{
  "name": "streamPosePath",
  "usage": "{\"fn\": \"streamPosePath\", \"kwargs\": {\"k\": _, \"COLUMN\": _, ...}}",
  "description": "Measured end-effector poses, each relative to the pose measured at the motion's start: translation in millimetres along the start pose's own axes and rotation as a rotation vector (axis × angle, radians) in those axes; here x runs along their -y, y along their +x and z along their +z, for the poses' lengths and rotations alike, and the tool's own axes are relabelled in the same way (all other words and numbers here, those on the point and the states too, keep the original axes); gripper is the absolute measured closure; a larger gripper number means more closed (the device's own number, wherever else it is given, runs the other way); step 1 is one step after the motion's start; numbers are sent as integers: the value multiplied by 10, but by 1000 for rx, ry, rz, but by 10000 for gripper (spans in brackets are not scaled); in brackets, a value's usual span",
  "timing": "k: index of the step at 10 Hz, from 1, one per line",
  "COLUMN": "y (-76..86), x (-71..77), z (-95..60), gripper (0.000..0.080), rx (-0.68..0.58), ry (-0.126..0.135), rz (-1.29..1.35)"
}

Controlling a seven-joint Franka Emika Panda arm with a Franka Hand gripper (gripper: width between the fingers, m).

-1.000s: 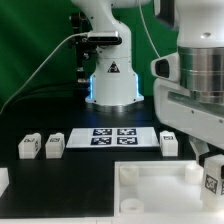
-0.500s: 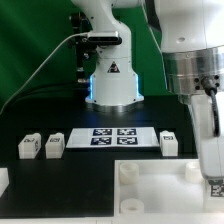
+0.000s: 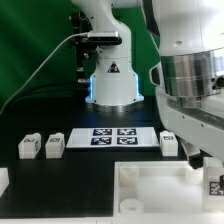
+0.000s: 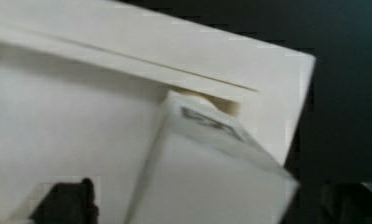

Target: Assemble one leg

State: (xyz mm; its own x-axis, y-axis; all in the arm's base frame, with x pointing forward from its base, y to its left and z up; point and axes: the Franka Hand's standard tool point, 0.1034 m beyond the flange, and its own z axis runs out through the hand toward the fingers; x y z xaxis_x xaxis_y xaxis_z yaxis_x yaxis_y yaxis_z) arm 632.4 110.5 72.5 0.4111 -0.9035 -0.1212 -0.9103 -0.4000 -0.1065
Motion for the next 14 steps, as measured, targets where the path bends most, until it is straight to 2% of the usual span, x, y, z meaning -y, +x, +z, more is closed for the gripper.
{"fn": "streamPosePath", "kwargs": {"k": 4, "y": 15, "x": -6, "z": -1, "gripper": 150, "rx": -5, "ry": -8, "rz": -409}}
{"fn": "streamPosePath", "kwargs": {"k": 5, "y": -57, "x": 0, "z": -31, "gripper": 150, "rx": 13, "ry": -71, "rz": -639}}
{"fn": "streamPosePath", "kwargs": {"k": 6, "y": -96, "x": 29, "z": -54, "gripper": 150, "rx": 40, "ry": -113, "rz": -803}}
{"fn": "streamPosePath", "kwargs": {"k": 7, "y": -83, "x": 38, "z": -39, "gripper": 150, "rx": 42, "ry": -122, "rz": -878}}
{"fn": "streamPosePath", "kwargs": {"k": 8, "y": -72, "x": 39, "z": -38, "gripper": 271, "rx": 38, "ry": -119, "rz": -877}}
{"fn": "streamPosePath", "kwargs": {"k": 9, "y": -74, "x": 40, "z": -37, "gripper": 271, "rx": 37, "ry": -119, "rz": -852}}
{"fn": "streamPosePath", "kwargs": {"k": 10, "y": -78, "x": 41, "z": -35, "gripper": 409, "rx": 36, "ry": -117, "rz": -808}}
{"fn": "streamPosePath", "kwargs": {"k": 11, "y": -80, "x": 40, "z": -34, "gripper": 508, "rx": 32, "ry": -118, "rz": -724}}
{"fn": "streamPosePath", "kwargs": {"k": 13, "y": -72, "x": 46, "z": -33, "gripper": 508, "rx": 22, "ry": -115, "rz": -499}}
{"fn": "streamPosePath", "kwargs": {"k": 14, "y": -33, "x": 48, "z": -38, "gripper": 508, "rx": 28, "ry": -111, "rz": -292}}
